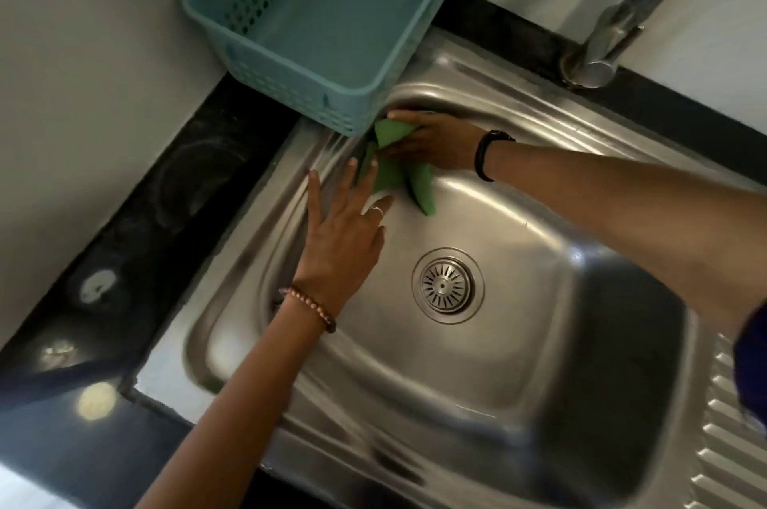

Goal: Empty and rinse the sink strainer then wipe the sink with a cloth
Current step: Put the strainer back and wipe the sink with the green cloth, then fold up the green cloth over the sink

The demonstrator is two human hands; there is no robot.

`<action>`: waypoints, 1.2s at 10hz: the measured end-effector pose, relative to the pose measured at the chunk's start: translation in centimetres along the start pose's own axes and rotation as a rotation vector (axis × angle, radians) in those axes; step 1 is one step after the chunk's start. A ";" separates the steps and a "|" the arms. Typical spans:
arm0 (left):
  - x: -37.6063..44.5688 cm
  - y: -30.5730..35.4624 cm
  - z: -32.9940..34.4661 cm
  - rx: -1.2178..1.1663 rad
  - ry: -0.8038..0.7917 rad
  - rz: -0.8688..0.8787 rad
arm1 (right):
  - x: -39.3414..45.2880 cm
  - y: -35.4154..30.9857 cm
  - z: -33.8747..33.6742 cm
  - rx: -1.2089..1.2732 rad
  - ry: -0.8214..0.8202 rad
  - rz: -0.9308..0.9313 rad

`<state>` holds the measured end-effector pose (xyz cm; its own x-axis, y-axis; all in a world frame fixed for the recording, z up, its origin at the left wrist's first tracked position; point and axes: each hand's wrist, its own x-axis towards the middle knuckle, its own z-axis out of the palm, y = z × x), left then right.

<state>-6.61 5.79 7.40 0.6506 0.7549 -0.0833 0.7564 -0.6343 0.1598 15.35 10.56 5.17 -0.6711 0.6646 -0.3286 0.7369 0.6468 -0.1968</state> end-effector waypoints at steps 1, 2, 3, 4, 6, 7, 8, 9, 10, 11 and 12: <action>0.1 -0.2 -0.2 -0.069 0.047 -0.007 | 2.5 3.0 0.3 -0.433 -0.308 0.086; 0.1 -0.2 -0.3 -0.127 0.033 -0.037 | 2.2 1.4 0.1 -0.399 -0.348 -0.081; 0.3 0.1 -0.8 -0.264 0.037 -0.082 | 3.7 -2.7 0.6 -0.343 -0.118 -0.209; 0.0 0.3 -2.1 -0.517 0.120 -0.133 | 2.6 -6.2 0.5 -0.405 -0.078 -0.229; -4.1 2.9 -3.7 -1.098 0.345 -0.330 | -6.7 -10.4 -0.4 0.265 0.089 0.355; -5.8 5.0 -2.8 -1.420 0.370 -0.601 | -10.6 -13.6 -2.6 1.235 0.407 0.590; -6.3 6.8 -1.3 -1.762 0.237 -0.912 | -13.6 -16.1 -3.4 1.871 0.638 0.643; -6.9 9.8 -1.3 -2.091 -0.136 -0.924 | -16.0 -18.5 -3.8 2.273 0.903 0.557; -7.8 12.4 -2.3 -2.389 -0.463 -0.546 | -17.3 -20.7 -3.7 2.485 1.140 0.378; -6.7 13.3 -3.9 -2.393 -0.544 -0.470 | -18.3 -22.0 -2.9 2.568 1.260 0.351; -5.4 12.7 -5.9 -2.350 -0.596 -0.357 | -19.0 -22.6 -2.6 2.530 1.331 0.360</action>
<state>-0.93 -5.33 15.65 0.8275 0.3769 -0.4162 -0.2114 0.8958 0.3909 11.18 -15.70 18.29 0.2507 0.8655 -0.4337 -0.8889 0.0283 -0.4573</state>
